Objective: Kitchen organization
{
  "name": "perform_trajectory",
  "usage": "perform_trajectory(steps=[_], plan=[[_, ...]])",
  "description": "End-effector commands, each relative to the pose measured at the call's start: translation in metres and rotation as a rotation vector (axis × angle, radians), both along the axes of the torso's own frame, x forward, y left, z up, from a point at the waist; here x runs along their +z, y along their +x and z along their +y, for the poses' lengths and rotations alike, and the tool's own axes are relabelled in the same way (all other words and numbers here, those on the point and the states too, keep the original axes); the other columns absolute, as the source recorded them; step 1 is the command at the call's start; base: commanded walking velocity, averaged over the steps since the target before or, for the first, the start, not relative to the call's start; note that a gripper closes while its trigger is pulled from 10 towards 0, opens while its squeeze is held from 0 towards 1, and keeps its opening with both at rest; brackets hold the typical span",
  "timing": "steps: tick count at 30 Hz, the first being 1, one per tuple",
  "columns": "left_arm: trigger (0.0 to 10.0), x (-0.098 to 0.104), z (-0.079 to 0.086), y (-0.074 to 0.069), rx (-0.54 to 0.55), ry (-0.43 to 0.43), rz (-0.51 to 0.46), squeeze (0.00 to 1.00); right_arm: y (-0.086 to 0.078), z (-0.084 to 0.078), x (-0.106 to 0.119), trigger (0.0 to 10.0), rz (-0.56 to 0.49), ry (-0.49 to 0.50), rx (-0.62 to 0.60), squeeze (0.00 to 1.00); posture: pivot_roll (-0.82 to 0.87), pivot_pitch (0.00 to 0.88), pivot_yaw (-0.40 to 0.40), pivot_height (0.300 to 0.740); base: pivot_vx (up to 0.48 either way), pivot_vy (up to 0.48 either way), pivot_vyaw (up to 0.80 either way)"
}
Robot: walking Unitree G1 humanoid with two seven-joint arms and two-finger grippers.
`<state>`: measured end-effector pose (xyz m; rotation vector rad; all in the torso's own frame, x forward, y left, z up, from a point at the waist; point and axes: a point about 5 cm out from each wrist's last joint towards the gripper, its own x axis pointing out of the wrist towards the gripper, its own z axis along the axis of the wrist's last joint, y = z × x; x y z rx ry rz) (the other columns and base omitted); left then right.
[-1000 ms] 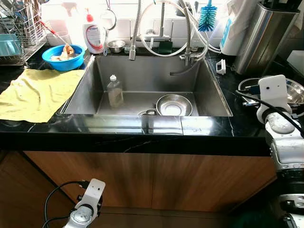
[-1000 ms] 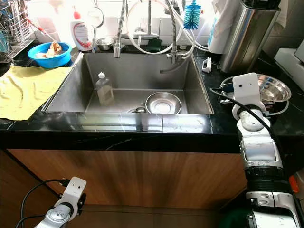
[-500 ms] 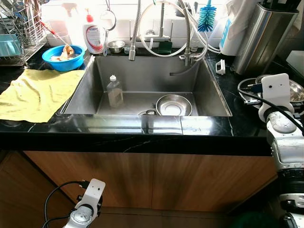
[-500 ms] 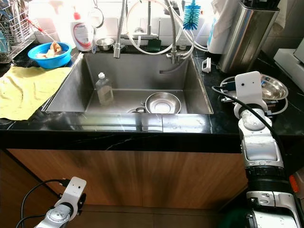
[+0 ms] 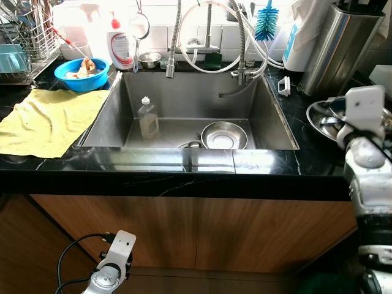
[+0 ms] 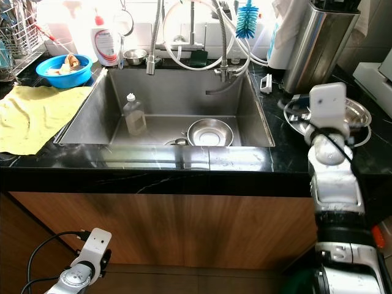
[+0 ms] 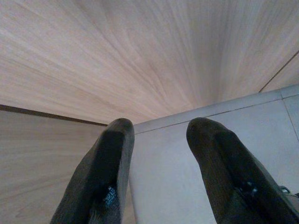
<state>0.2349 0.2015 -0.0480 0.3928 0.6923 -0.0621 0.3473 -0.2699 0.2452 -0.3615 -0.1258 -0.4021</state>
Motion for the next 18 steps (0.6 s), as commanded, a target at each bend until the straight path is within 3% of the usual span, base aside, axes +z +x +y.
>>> perform_trajectory(steps=[1,8,12,16,18], plan=[[10.0,-0.003,0.003,-0.005,0.015,0.007,0.024,0.0,-0.001,0.001,0.005,10.0,-0.03,0.015,0.002,0.0,-0.05,0.0,0.001,0.74,0.0,0.0,0.0],[10.0,-0.003,0.003,-0.005,0.016,0.009,0.024,0.0,0.0,0.009,0.007,10.0,-0.067,0.025,0.043,0.0,-0.05,0.0,0.003,0.74,0.0,0.0,0.0],[10.0,-0.003,0.004,-0.005,0.016,0.011,0.022,0.0,0.004,0.043,0.012,10.0,-0.089,-0.028,0.306,0.0,-0.05,0.0,0.003,0.74,0.0,0.0,0.0],[10.0,-0.003,0.003,-0.005,0.017,0.01,0.02,0.0,0.004,0.067,0.002,10.0,-0.048,-0.017,0.476,0.0,-0.05,0.0,0.001,0.74,0.0,0.0,0.0],[10.0,-0.003,0.003,-0.005,0.017,0.01,0.019,0.0,0.004,0.071,-0.004,10.0,-0.019,-0.003,0.511,0.0,-0.05,0.0,0.001,0.74,0.0,0.0,0.0]])
